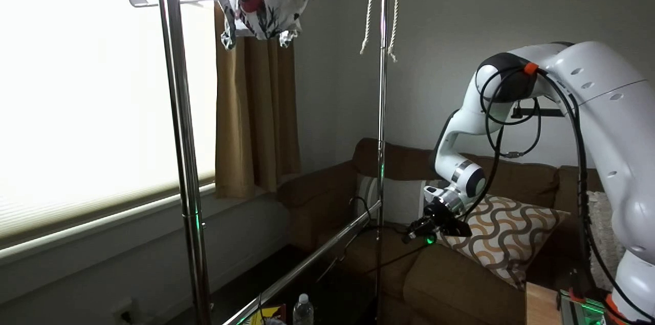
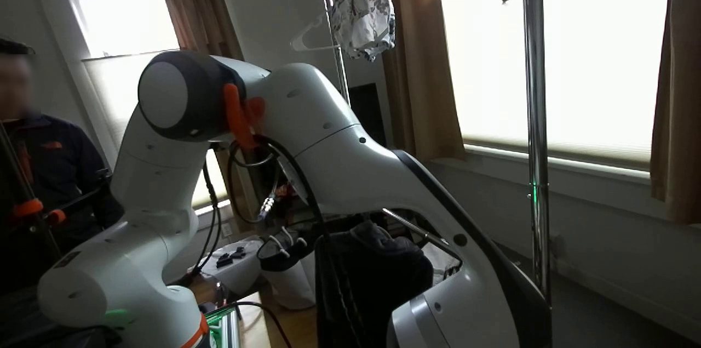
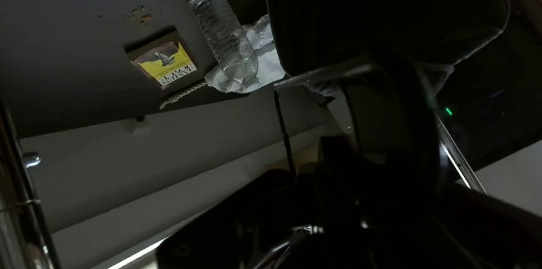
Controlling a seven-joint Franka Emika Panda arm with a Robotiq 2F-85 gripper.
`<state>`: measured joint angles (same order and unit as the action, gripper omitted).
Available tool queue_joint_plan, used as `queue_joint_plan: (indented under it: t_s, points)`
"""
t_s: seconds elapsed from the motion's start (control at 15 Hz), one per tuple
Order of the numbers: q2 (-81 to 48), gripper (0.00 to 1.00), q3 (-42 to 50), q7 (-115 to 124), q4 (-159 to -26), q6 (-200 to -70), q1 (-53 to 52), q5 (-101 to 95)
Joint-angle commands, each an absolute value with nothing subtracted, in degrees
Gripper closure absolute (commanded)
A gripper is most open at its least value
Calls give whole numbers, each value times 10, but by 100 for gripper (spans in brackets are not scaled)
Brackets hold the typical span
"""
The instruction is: Move the black clothes hanger from the bottom rail to the top rail
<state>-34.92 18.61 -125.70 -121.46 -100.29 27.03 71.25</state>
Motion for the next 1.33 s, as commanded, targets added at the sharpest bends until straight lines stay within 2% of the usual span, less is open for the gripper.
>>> queue_joint_plan:
  t_s: [0.0, 0.27, 0.33, 0.4, 0.6, 0.67, 0.8, 0.87, 0.93, 1.07, 1.27]
  points:
    - [-332, 99, 185, -1299, -1264, -1045, 248, 715]
    - [-333, 99, 174, -1345, -1295, -1054, 241, 746]
    - [-333, 72, 174, -1358, -1302, -1058, 239, 755]
    - [-332, 71, 175, -1368, -1307, -1065, 235, 763]
    - [-333, 49, 178, -1395, -1320, -1081, 228, 784]
    - [-333, 86, 178, -1399, -1324, -1085, 225, 789]
    - [-331, 88, 178, -1393, -1331, -1078, 224, 793]
    - [-331, 96, 178, -1392, -1333, -1079, 222, 797]
    - [-331, 100, 179, -1390, -1334, -1079, 222, 799]
    - [-329, 99, 181, -1386, -1334, -1081, 220, 803]
    - [-330, 98, 199, -1339, -1316, -1050, 218, 710]
